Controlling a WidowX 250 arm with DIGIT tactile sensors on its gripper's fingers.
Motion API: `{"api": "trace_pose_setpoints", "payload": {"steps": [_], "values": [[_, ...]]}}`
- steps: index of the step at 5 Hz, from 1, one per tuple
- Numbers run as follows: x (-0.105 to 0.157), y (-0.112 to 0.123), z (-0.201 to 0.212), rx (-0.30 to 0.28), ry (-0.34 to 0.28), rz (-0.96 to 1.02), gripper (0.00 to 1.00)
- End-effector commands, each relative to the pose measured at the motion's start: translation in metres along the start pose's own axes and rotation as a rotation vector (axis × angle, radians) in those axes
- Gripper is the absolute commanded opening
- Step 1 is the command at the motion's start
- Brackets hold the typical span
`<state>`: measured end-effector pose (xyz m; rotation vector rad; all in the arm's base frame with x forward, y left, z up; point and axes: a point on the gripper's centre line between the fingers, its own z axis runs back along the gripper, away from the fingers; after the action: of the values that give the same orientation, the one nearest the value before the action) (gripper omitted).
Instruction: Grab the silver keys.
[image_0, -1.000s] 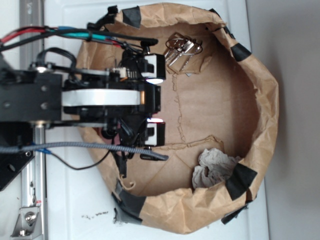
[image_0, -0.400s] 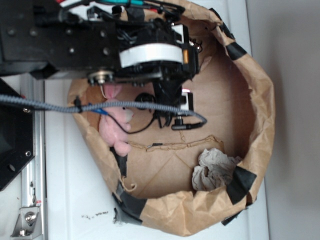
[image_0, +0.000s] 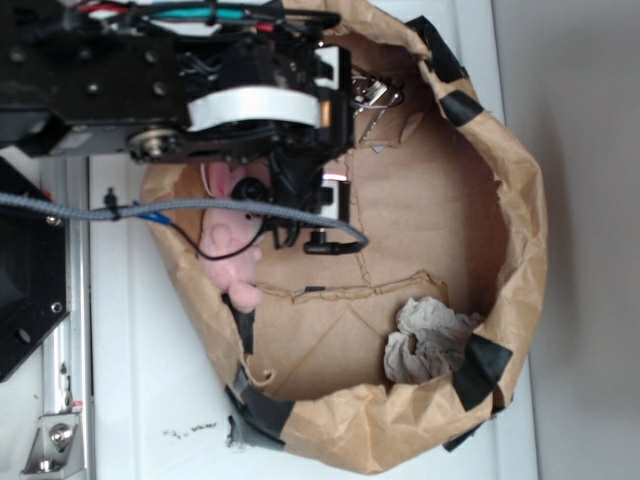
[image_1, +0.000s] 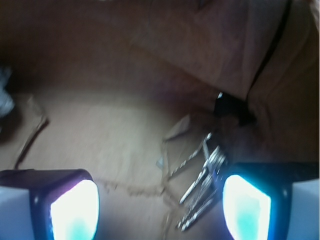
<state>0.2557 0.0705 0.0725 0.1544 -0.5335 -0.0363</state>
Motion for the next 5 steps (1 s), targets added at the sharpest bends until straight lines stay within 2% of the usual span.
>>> {"api": "trace_pose_setpoints", "payload": {"steps": [1, 3, 5], "values": [[0.004, -0.006, 0.008, 0.000, -0.034, -0.015, 1.00], [0.017, 0.003, -0.001, 0.047, -0.049, 0.027, 1.00], [0.015, 0.018, -0.008, 0.048, -0.054, -0.004, 1.00]]}}
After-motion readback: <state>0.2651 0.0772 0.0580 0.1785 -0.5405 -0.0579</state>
